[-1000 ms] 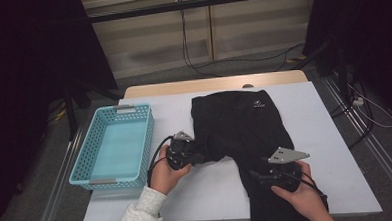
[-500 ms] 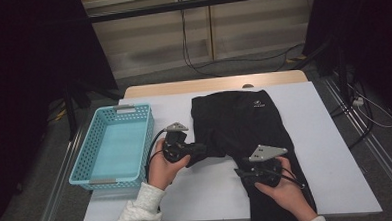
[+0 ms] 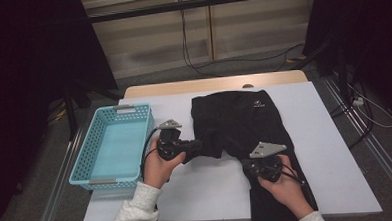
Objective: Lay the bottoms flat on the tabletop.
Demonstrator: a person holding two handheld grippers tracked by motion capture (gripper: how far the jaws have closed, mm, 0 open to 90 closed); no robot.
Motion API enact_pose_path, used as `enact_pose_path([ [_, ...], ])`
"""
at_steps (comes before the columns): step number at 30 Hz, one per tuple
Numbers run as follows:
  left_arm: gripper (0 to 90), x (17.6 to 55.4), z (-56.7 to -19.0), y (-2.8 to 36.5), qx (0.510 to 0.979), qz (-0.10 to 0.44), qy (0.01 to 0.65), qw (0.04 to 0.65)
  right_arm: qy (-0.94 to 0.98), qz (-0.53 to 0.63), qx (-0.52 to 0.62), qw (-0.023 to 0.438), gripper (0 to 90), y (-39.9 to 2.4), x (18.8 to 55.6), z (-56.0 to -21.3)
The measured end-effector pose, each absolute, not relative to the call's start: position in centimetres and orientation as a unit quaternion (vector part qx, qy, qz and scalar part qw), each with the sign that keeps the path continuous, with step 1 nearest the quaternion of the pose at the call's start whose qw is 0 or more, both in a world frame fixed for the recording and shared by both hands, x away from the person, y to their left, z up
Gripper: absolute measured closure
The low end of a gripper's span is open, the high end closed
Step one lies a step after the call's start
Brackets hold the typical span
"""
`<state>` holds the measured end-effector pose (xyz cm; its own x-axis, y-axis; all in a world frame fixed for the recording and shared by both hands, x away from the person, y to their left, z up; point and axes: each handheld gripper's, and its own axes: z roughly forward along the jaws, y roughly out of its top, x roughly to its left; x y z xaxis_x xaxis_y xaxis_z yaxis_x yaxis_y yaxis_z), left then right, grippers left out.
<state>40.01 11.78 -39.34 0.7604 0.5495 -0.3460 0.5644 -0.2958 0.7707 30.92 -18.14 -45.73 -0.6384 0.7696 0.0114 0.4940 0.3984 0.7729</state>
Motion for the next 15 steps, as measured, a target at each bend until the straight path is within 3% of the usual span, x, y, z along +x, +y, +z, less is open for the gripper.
enact_pose_path([
  [5,87.7,40.5,-39.6,12.5,0.795,0.005,0.361,0.487,0.809,0.405,0.386,0.180,87.5,-19.3,30.2,-45.2],
  [9,87.9,40.7,-40.1,12.5,0.797,0.005,0.366,0.480,0.809,0.410,0.375,0.192,68.5,-18.6,30.4,-45.2],
  [15,87.9,40.6,-40.4,12.2,0.798,0.011,0.366,0.478,0.810,0.417,0.363,0.196,57.3,-16.8,31.4,-44.8],
])
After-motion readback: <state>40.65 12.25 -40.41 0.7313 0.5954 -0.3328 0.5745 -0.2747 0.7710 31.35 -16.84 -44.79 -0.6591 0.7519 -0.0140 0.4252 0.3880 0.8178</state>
